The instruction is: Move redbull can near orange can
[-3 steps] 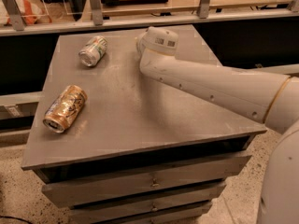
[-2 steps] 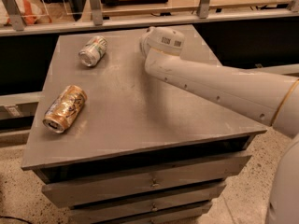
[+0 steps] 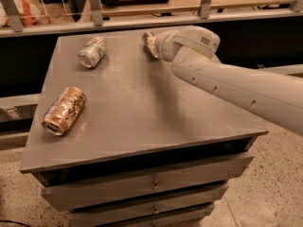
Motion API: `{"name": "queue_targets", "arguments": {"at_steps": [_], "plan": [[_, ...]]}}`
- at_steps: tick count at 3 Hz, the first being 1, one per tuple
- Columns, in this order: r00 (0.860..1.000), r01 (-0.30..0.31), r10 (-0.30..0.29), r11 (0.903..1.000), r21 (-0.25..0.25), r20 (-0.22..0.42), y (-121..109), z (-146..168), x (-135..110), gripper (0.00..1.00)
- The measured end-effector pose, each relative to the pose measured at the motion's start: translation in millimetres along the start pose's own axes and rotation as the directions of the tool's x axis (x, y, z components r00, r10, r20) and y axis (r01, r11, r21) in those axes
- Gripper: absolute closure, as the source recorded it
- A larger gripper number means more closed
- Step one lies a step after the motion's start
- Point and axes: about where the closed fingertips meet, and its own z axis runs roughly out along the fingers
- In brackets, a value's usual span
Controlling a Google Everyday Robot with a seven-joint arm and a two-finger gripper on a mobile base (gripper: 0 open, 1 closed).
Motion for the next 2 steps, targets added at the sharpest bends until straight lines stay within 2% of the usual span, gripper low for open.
{"name": "queue_targets", "arguments": {"at_steps": [1, 2], "plan": [[0.998, 0.053, -0.050, 0.9921, -0.114, 0.030, 19, -24, 8, 1.00], [0.998, 0.064, -0.055, 0.9680, -0.243, 0.043, 66, -41, 32, 1.00]]}}
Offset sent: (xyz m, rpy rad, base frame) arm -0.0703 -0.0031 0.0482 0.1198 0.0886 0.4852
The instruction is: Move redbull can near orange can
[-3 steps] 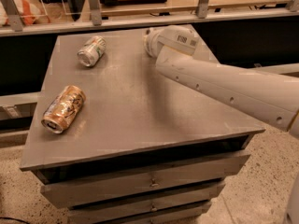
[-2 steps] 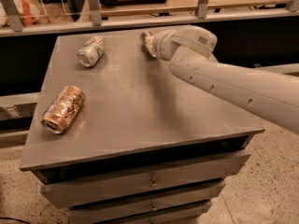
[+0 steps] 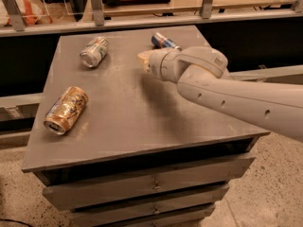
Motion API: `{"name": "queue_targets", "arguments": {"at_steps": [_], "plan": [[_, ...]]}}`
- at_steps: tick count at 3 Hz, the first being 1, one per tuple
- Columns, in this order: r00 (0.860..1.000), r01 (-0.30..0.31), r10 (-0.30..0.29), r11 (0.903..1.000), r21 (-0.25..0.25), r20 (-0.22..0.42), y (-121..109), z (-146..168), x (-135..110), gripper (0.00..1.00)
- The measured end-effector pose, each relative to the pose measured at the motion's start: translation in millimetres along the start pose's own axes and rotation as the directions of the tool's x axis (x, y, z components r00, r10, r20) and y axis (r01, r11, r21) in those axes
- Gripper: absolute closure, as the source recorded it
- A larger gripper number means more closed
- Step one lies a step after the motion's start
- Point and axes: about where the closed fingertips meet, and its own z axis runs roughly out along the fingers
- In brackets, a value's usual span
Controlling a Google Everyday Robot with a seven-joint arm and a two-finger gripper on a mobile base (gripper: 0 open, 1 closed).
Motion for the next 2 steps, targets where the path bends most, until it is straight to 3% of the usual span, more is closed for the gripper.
{"name": "queue_targets", "arguments": {"at_steps": [1, 2], "plan": [[1.000, -0.017, 0.018, 0.9944, -0.104, 0.006, 38.9, -2.6, 15.7, 0.82], [0.998, -0.060, 0.062, 0.9919, -0.112, 0.011, 31.3, -5.3, 14.5, 0.58]]}}
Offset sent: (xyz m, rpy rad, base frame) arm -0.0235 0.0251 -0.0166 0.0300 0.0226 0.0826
